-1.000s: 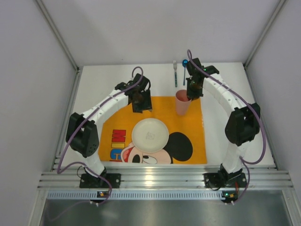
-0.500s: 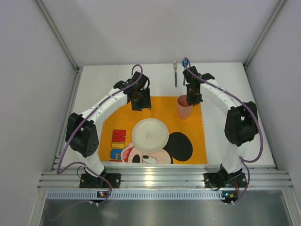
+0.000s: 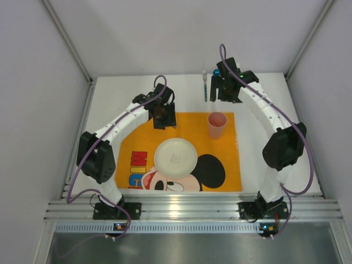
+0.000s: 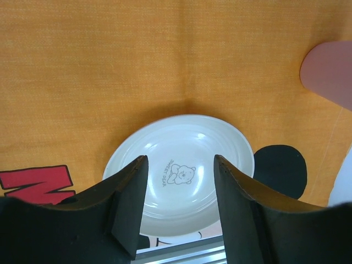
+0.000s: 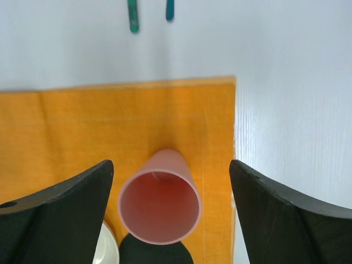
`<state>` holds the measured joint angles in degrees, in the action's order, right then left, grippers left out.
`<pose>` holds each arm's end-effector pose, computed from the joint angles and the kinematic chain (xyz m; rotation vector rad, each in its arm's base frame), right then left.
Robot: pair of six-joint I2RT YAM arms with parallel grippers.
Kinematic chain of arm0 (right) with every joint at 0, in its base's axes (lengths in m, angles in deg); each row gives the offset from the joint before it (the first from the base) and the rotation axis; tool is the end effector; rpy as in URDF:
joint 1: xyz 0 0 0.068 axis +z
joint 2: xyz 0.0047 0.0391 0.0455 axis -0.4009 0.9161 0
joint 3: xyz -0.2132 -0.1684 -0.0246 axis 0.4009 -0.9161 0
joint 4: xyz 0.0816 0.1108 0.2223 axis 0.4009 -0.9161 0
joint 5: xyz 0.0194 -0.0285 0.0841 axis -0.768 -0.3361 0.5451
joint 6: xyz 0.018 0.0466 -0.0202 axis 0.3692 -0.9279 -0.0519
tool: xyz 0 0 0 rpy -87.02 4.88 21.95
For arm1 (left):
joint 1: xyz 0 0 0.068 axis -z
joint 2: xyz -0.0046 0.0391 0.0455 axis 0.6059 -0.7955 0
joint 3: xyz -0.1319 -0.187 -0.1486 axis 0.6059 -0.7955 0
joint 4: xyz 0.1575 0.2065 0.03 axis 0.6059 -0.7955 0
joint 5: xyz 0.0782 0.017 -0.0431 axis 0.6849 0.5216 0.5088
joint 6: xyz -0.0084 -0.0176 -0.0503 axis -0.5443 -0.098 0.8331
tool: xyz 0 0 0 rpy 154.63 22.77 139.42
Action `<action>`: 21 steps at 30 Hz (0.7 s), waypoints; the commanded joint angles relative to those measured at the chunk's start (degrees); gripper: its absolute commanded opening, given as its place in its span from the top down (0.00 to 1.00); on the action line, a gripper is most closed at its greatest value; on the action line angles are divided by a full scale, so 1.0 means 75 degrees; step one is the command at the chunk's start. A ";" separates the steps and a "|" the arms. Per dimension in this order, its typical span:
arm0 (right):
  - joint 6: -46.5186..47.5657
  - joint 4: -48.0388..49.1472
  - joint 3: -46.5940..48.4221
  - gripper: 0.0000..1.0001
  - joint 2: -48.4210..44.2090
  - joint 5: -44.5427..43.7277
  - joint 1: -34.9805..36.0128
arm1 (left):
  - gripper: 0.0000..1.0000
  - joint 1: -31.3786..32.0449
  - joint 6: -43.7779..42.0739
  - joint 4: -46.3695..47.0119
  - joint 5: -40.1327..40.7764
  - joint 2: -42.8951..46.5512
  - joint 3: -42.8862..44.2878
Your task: Set the dinner table for one person
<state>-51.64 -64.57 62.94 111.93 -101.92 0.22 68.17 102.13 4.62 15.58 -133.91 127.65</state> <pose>0.3705 0.1535 0.3321 0.0930 2.5040 -0.0100 0.3175 -0.1890 0.2804 -0.0664 2.6826 -0.3491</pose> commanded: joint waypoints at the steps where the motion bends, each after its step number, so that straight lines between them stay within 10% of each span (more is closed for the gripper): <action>1: 0.0441 -0.0035 0.1114 0.13 0.0306 -0.0259 -0.0016 | 0.44 -0.0073 -0.0124 0.0020 -0.0051 -0.0072 0.0223; 21: 0.0524 0.1887 0.5580 0.11 0.5568 0.1136 -0.1598 | 0.45 -0.0834 -0.0488 -0.1069 0.0676 -0.0540 0.1149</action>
<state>-47.38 -55.67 99.05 153.44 -93.70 -11.43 63.89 99.70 -0.59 18.31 -137.21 133.22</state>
